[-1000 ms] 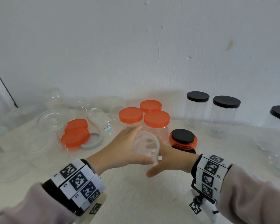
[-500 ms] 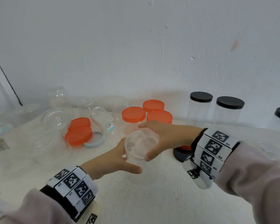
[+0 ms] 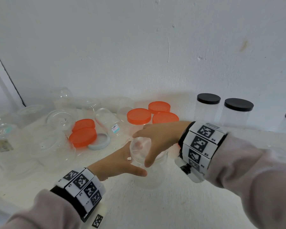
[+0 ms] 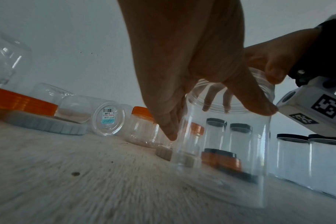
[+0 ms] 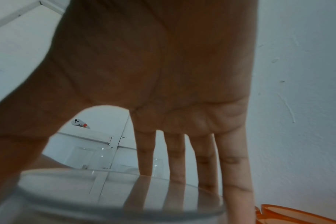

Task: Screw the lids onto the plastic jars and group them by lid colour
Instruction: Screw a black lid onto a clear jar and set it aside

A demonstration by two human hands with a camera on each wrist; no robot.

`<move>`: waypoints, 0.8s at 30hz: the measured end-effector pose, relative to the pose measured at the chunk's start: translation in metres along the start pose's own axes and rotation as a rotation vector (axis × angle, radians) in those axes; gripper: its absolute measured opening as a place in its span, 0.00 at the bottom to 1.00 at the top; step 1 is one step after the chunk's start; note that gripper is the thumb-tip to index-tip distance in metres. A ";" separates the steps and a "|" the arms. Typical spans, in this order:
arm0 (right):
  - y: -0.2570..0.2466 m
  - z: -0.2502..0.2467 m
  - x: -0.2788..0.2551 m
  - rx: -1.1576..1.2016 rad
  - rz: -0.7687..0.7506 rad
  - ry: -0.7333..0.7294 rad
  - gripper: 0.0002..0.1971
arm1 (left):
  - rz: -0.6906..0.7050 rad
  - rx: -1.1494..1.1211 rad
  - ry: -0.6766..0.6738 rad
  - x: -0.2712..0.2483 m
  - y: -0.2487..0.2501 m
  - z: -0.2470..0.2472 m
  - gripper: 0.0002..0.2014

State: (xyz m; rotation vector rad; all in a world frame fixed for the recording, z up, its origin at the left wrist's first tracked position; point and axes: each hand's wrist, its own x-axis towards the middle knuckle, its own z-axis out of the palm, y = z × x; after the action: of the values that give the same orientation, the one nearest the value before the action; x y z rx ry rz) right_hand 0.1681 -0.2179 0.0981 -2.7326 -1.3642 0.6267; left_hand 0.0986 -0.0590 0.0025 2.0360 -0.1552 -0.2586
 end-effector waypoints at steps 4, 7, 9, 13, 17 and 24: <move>-0.001 -0.003 0.000 -0.011 -0.006 -0.027 0.39 | -0.009 -0.002 -0.001 0.000 -0.001 0.001 0.43; -0.001 -0.003 0.001 -0.031 0.009 -0.011 0.39 | -0.019 -0.005 -0.001 -0.001 0.001 0.001 0.42; -0.001 -0.001 0.002 -0.045 0.043 0.015 0.42 | -0.020 -0.009 0.003 -0.002 0.001 0.001 0.45; -0.002 0.006 0.004 -0.071 0.123 0.046 0.46 | -0.008 -0.010 -0.002 -0.003 0.002 0.000 0.49; -0.004 0.002 0.003 -0.101 0.154 -0.021 0.51 | -0.007 -0.016 -0.001 -0.004 0.002 0.001 0.48; -0.006 -0.009 -0.001 -0.076 0.097 -0.099 0.50 | -0.012 0.004 0.006 -0.003 0.002 0.002 0.49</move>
State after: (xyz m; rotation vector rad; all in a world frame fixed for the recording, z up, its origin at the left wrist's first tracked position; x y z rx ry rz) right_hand 0.1666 -0.2134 0.1075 -2.8791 -1.3062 0.7408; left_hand 0.0949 -0.0607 0.0043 2.0417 -0.1399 -0.2605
